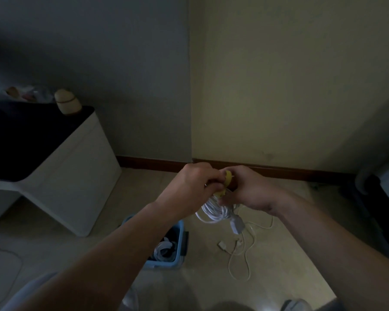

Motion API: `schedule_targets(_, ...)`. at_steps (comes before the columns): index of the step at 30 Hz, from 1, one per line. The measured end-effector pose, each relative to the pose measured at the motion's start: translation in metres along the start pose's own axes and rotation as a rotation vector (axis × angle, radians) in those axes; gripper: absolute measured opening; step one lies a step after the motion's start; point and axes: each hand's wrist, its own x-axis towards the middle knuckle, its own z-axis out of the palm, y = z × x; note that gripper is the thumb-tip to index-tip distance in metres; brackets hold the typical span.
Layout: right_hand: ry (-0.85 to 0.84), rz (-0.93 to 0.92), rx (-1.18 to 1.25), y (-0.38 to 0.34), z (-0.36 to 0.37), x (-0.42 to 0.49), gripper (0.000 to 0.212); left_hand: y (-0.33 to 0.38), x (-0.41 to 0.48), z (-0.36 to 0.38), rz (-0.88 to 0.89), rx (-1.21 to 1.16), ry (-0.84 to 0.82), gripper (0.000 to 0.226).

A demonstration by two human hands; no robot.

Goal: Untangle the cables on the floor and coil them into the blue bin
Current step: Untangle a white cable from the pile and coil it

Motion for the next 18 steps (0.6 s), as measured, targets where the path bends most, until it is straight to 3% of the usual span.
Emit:
schedule_targets(10, 0.030, 0.034, -0.080, -0.004, 0.003, 0.000, 0.046, -0.002, 0.000, -0.003, -0.158, -0.022, -0.038, 0.012)
schedule_targets(18, -0.001, 0.029, -0.207, -0.013, 0.012, -0.004, 0.061, -0.009, -0.001, -0.007, -0.370, -0.268, -0.176, 0.015)
